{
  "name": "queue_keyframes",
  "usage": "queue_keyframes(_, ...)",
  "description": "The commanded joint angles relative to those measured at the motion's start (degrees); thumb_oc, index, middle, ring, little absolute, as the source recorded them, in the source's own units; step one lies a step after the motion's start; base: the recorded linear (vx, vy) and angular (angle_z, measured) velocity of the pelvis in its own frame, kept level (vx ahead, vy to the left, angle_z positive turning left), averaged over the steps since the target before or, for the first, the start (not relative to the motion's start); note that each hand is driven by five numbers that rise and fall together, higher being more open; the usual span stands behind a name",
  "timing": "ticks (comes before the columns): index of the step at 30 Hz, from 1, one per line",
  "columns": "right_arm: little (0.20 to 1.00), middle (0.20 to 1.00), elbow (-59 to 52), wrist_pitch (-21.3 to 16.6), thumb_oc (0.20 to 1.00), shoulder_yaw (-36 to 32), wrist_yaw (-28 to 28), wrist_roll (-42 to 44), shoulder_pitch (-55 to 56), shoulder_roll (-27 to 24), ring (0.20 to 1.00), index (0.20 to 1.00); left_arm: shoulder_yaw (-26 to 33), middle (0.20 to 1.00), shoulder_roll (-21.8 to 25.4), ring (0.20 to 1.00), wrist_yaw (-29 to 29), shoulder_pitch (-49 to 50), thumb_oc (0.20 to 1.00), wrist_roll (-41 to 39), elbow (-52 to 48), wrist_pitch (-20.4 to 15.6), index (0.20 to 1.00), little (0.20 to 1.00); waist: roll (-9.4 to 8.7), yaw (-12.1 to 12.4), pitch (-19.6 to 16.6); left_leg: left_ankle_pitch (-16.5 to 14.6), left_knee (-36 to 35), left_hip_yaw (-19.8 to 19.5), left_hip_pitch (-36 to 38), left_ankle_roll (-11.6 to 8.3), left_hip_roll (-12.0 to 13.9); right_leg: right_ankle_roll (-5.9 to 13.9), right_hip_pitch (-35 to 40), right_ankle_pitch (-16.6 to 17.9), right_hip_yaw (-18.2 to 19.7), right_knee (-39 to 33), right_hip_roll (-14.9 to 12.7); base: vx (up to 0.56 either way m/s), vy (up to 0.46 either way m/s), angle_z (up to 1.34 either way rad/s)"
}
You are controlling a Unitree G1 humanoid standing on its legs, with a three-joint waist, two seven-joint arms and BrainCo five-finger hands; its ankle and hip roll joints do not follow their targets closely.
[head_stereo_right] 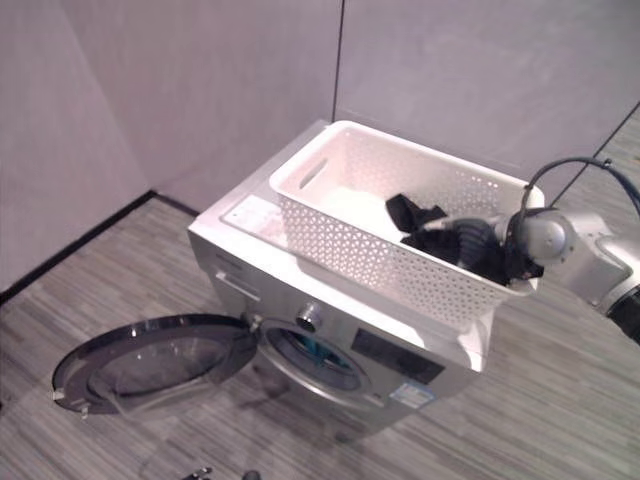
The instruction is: Grab the laundry basket,head to the washer,open it,put in the laundry and shut it.
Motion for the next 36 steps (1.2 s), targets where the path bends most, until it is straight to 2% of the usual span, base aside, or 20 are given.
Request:
queue_keyframes(1, 1.000, 1.000, 3.6, 0.9, 1.000, 3.8, -0.2, -2.9, -6.4, 0.1, 1.000, 1.000, -2.0, 1.000, 0.6, 1.000, -1.7, -1.1, 1.000, -2.1, 1.2, -0.7, 1.000, 1.000, -3.48, 2.7, 1.8, 2.3, -0.9, -0.8, -4.0, 0.22, 2.4, 1.25, 0.3, 0.1, -0.5, 0.0, -1.3, 0.00, 0.000, 0.00)
queue_keyframes(7, 1.000, 1.000, 8.7, 0.8, 1.000, 5.8, -1.3, -5.9, -7.7, 4.1, 1.000, 1.000, -3.4, 1.000, 1.2, 1.000, -1.8, -2.0, 1.000, -4.3, -0.5, -0.8, 1.000, 1.000, -4.01, 3.8, 4.5, 3.2, -0.9, -1.6, -6.3, 0.23, 2.7, 1.12, -1.7, 0.4, -0.6, 0.0, -0.9, -0.05, -0.017, 0.02)
queue_keyframes(10, 1.000, 1.000, 9.9, 0.7, 1.000, 8.9, -1.1, -8.1, -9.7, 6.3, 1.000, 1.000, -4.7, 1.000, 2.0, 1.000, -1.1, -2.9, 1.000, -6.4, -2.6, -0.9, 1.000, 1.000, -4.69, 4.9, 7.5, 4.2, -0.9, -2.6, -8.6, 0.15, 2.8, 1.02, -3.8, 0.8, -0.6, 0.0, -0.5, -0.09, -0.037, 0.01)
queue_keyframes(11, 0.526, 0.526, 10.1, 0.7, 0.526, 9.3, -1.2, -8.0, -9.9, 6.3, 0.526, 0.526, -4.7, 1.000, 1.9, 1.000, -0.9, -3.2, 1.000, -7.1, -2.5, -0.8, 1.000, 1.000, -4.76, 4.9, 8.0, 4.4, -0.9, -2.9, -9.3, 0.11, 2.8, 0.97, -4.3, 0.9, -0.6, 0.0, -0.4, -0.05, -0.011, 0.01)
queue_keyframes(12, 0.526, 0.526, 10.8, 0.8, 0.526, 9.0, -1.7, -8.2, -9.7, 6.6, 0.526, 0.526, -4.6, 1.000, 1.7, 1.000, -0.9, -3.4, 1.000, -7.3, -2.4, -0.7, 1.000, 1.000, -4.73, 4.9, 8.2, 4.5, -0.9, -3.0, -9.5, 0.15, 2.7, 0.94, -4.6, 1.0, -0.5, 0.0, -0.4, -0.03, -0.005, 0.00)
queue_keyframes(13, 0.200, 0.200, 10.7, 0.6, 0.200, 8.5, -2.0, -8.2, -9.6, 6.5, 0.200, 0.200, -4.7, 1.000, 1.8, 1.000, -0.8, -3.3, 1.000, -7.3, -2.4, -0.8, 1.000, 1.000, -4.79, 4.9, 8.2, 4.5, -0.9, -3.0, -9.7, 0.14, 2.8, 0.94, -4.7, 0.9, -0.5, 0.0, -0.4, 0.00, 0.000, 0.00)
queue_keyframes(18, 0.200, 0.200, 15.8, 1.6, 0.200, -1.8, -8.6, -8.6, -6.5, 9.3, 0.200, 0.200, -5.2, 1.000, 1.1, 1.000, 0.2, -2.9, 1.000, -7.5, -2.2, -0.8, 1.000, 1.000, -3.87, 4.4, 7.6, 3.9, -0.9, -3.1, -9.2, 0.55, 2.4, 0.75, -4.3, 0.6, -0.4, 0.0, -0.4, 0.00, 0.000, 0.00)
queue_keyframes(23, 0.200, 0.200, 18.7, 2.4, 0.200, -7.8, -12.9, -8.9, -6.3, 11.3, 0.200, 0.200, -5.2, 1.000, 0.9, 1.000, 0.8, -3.0, 1.000, -7.0, -1.5, -0.5, 1.000, 1.000, -3.40, 3.9, 6.7, 3.7, -0.9, -3.0, -8.9, 0.84, 2.2, 0.77, -4.0, 0.7, -0.4, 0.0, -0.7, 0.00, 0.000, 0.00)
queue_keyframes(26, 0.200, 0.200, 21.6, 2.7, 0.200, -13.8, -19.2, -8.2, -8.2, 13.1, 0.200, 0.200, -5.7, 1.000, 0.7, 1.000, 1.3, -3.6, 1.000, -6.4, -1.2, -0.5, 1.000, 1.000, -2.70, 3.6, 5.7, 3.2, -0.9, -3.1, -8.2, 1.02, 2.0, 0.70, -3.3, 0.4, -0.2, 0.0, -0.8, 0.00, 0.000, 0.00)
queue_keyframes(31, 0.200, 0.200, 22.1, 2.7, 0.200, -22.4, -28.5, -4.7, -11.7, 14.6, 0.200, 0.200, -6.4, 1.000, 0.7, 1.000, 2.1, -4.2, 1.000, -5.7, -0.5, -0.4, 1.000, 1.000, -2.19, 3.2, 4.2, 2.5, -0.9, -3.3, -7.2, 1.27, 1.6, 0.68, -2.2, 0.1, -0.4, 0.0, -1.0, 0.01, 0.002, 0.03)
queue_keyframes(36, 0.200, 0.200, 17.9, 3.5, 0.200, -27.8, -32.8, -3.7, -14.1, 14.2, 0.200, 0.200, -6.1, 1.000, 0.9, 1.000, 2.6, -3.9, 1.000, -5.1, 0.1, 0.0, 1.000, 1.000, -2.13, 2.7, 2.4, 1.8, -0.9, -3.4, -6.1, 1.62, 1.2, 0.61, -1.1, -0.1, -0.4, 0.0, -1.3, 0.02, 0.003, 0.09)
